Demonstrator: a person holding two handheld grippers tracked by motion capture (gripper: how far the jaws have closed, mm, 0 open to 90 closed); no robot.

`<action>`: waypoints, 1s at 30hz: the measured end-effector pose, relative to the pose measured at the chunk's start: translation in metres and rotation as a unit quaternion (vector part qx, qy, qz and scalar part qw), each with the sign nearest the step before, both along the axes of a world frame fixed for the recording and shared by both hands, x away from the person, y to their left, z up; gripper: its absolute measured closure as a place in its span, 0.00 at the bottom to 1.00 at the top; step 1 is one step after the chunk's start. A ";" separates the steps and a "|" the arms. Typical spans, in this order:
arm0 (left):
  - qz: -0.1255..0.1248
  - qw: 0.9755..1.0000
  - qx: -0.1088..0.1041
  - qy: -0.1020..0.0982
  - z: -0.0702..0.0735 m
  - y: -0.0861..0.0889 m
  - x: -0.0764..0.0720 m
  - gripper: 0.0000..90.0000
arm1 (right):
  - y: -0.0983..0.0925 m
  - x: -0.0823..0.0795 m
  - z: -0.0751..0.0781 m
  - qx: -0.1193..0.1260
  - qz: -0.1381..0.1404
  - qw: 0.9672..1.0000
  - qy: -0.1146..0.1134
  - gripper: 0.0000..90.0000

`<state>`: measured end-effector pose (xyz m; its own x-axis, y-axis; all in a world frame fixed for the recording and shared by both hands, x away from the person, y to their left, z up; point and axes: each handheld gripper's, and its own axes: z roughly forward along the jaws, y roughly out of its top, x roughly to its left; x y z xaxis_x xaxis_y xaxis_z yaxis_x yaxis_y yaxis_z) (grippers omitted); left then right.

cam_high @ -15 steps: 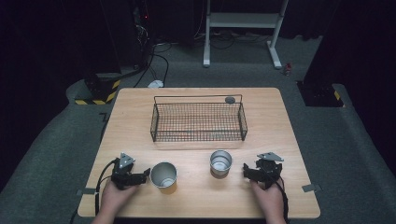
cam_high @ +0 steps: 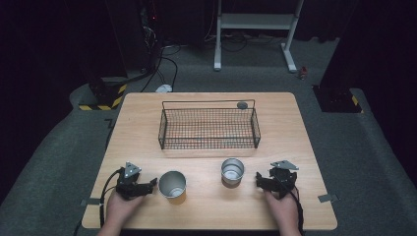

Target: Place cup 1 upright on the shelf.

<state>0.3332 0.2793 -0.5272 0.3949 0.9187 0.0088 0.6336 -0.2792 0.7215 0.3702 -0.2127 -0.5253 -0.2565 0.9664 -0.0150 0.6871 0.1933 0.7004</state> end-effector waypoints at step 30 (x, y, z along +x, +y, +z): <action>-0.016 0.996 -0.071 -0.049 0.022 0.006 -0.007 0.18 | 0.000 0.000 0.000 -0.001 0.001 1.000 -0.001 0.10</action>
<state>0.3264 0.2848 -0.5049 0.4283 0.9001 -0.0804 0.5508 -0.1895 0.8128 0.3706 -0.2123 -0.5253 -0.2591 0.9657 -0.0177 0.6857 0.1968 0.7008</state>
